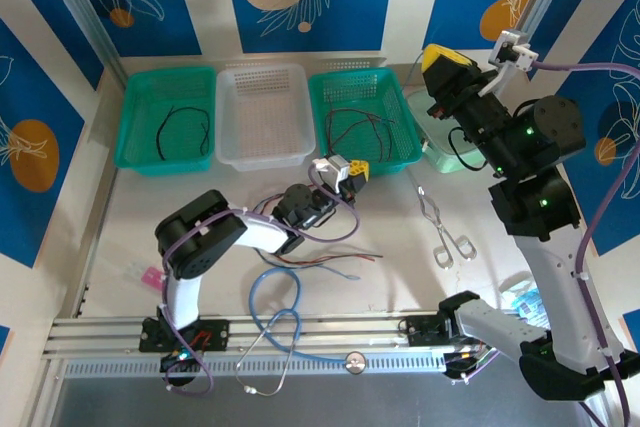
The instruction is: Untangle the cables
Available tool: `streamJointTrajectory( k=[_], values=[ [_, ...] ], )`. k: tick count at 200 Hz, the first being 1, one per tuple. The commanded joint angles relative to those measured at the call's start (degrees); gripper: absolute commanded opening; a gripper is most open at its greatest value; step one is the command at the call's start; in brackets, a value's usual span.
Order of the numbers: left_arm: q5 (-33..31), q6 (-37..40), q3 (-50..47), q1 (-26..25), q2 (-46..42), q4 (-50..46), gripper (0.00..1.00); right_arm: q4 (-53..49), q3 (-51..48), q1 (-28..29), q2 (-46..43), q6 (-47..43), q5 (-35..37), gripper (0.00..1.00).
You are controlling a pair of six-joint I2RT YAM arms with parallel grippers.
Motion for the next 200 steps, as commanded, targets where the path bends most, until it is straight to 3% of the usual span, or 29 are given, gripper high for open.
streamJointTrajectory(
  k=[1,69,100,122,150,165,200],
  values=[
    [-2.5,-1.2,-1.5,0.6,-2.3,2.3,0.00,0.0,1.5,-0.7,-1.3,-2.7,2.8,0.00],
    [-3.7,-0.7,-4.1,1.5,-4.5,2.3,0.00,-1.0,1.8,-2.6,-2.5,-4.7,4.1,0.00],
    [-3.5,-0.7,-4.3,2.5,-8.3,0.9,0.00,-0.8,1.4,-2.9,0.6,-1.4,0.8,0.00],
    [-1.3,-0.4,-3.0,4.7,-13.3,-6.5,0.45,3.5,1.8,-1.8,5.8,1.8,-1.7,0.00],
    [-0.1,4.5,-4.2,6.4,-19.1,-12.7,0.72,7.4,7.0,0.0,13.7,2.6,-2.5,0.00],
    [-2.9,7.4,-6.4,6.4,-23.1,-17.3,0.80,8.9,10.7,1.1,18.0,2.4,-3.1,0.00],
    [-6.8,10.2,-13.4,6.6,-33.7,-24.5,0.86,10.2,19.4,3.0,27.3,2.1,-3.7,0.00]
  ],
)
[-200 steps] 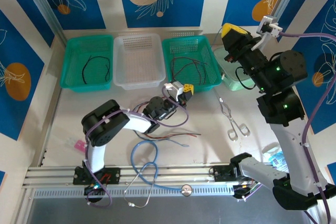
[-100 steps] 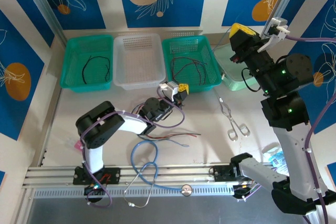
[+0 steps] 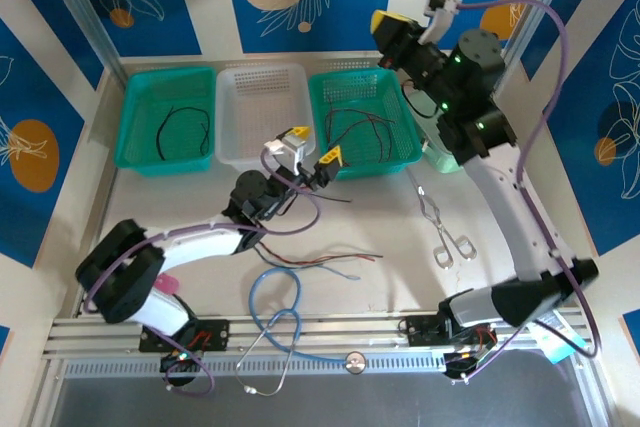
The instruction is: Untangle the cables
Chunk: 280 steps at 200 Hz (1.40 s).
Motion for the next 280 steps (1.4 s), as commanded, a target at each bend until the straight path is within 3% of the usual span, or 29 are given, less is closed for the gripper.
streamJointTrajectory(
  k=[1,73,145,206,237,248,262,280],
  values=[
    [-3.5,3.9,-4.4,0.1,-6.0,-7.7,0.86,4.5,6.5,1.0,3.3,0.5,-1.1,0.00],
    [-11.1,-0.4,-15.6,0.2,-28.4,-26.7,0.90,5.5,25.3,4.2,23.2,2.3,-1.1,0.00],
    [-15.2,-0.1,-19.2,0.1,-45.8,-44.7,0.91,-7.5,61.3,7.0,51.2,3.3,-0.9,0.00],
    [-17.0,-0.5,-19.7,0.1,-53.5,-54.0,0.92,-2.7,49.2,8.8,57.0,3.9,1.7,0.00],
    [-17.7,-1.1,-19.1,0.1,-55.6,-57.2,0.92,-6.2,49.8,9.7,62.3,4.7,1.8,0.00],
    [-21.4,-2.6,-17.6,0.1,-56.0,-61.2,0.92,-8.3,50.1,10.2,63.9,4.6,1.9,0.00],
    [-31.2,-8.6,-13.3,0.2,-55.3,-71.6,0.93,-12.1,50.1,10.9,65.2,5.5,3.1,0.00],
    [-32.7,-9.1,-10.4,0.6,-54.5,-77.9,0.96,-16.4,48.2,12.5,65.8,6.6,5.6,0.00]
  ],
)
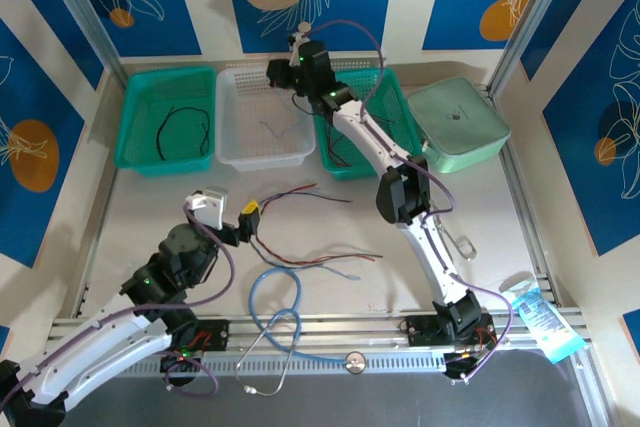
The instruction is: Untangle the cables
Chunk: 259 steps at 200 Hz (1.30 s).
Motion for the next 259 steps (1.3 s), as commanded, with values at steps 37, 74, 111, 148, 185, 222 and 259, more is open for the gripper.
streamJointTrajectory(
  k=[37,74,111,148,185,222,259],
  values=[
    [-4.1,-5.9,7.2,1.1,2.4,-14.7,0.97,-11.7,-1.6,5.2,2.3,-0.7,7.7,0.00],
    [-3.2,-6.4,8.1,1.2,3.0,-15.5,0.97,-14.9,-0.1,5.8,5.1,0.3,7.3,0.00],
    [-3.1,-8.5,11.5,1.2,4.8,-21.6,0.97,-17.6,2.6,5.4,5.6,0.3,8.4,0.19],
    [-2.0,-10.2,15.1,1.3,6.8,-26.4,0.97,-17.3,5.2,5.3,0.7,-2.2,6.7,0.55],
    [1.3,-11.9,18.0,1.4,8.0,-29.7,0.97,-21.5,4.4,4.8,-7.1,-3.1,5.6,0.60],
    [9.9,-11.1,17.5,1.3,7.7,-29.6,0.98,-31.3,-5.6,5.4,-20.8,-2.0,12.3,0.60],
    [15.2,-12.4,16.3,1.2,9.1,-27.8,0.98,-35.2,-31.6,5.9,-41.8,3.2,19.0,0.61]
  ],
)
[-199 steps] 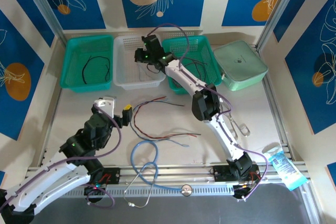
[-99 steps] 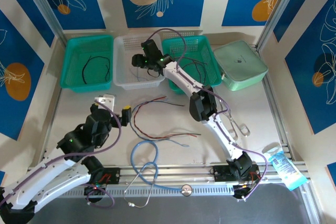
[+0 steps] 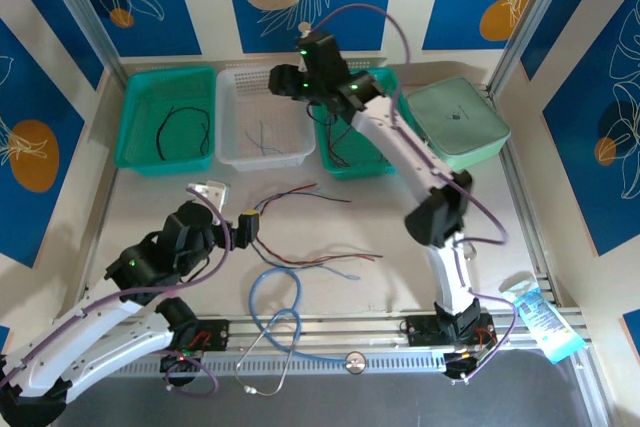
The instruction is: Untangle the cables
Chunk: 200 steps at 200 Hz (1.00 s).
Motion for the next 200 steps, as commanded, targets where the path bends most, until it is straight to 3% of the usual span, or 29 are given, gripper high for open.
streamJointTrajectory(
  k=[1,22,52,77,118,140,171,200],
  values=[
    [5.7,-1.2,-0.4,0.3,1.0,0.3,0.98,-6.7,-13.7,0.6,-10.9,4.4,6.3,0.61],
    [9.8,0.6,-1.2,0.3,3.7,3.5,0.98,-7.6,-32.1,0.6,-24.1,13.4,10.0,0.61],
    [22.6,3.7,-3.9,0.2,8.8,13.6,0.96,-8.1,-55.1,0.7,-42.3,24.2,12.2,0.61],
    [27.6,6.1,-0.7,-0.4,16.7,12.0,0.91,-5.7,-69.1,0.2,-53.8,27.7,11.0,0.60],
    [30.9,8.8,1.7,-4.0,26.4,18.5,0.88,-7.4,-78.1,-5.4,-60.2,29.3,5.7,0.58],
    [29.7,11.9,6.6,-6.6,34.3,15.9,0.85,-5.1,-83.4,-9.1,-65.9,29.5,4.5,0.58],
    [33.5,12.3,12.0,-9.0,45.0,18.6,0.79,-2.2,-88.7,-16.2,-72.6,26.3,-0.6,0.57],
    [30.9,14.1,19.5,-12.2,54.5,15.1,0.75,-3.9,-89.6,-21.2,-75.1,22.6,-4.6,0.57]
  ],
)
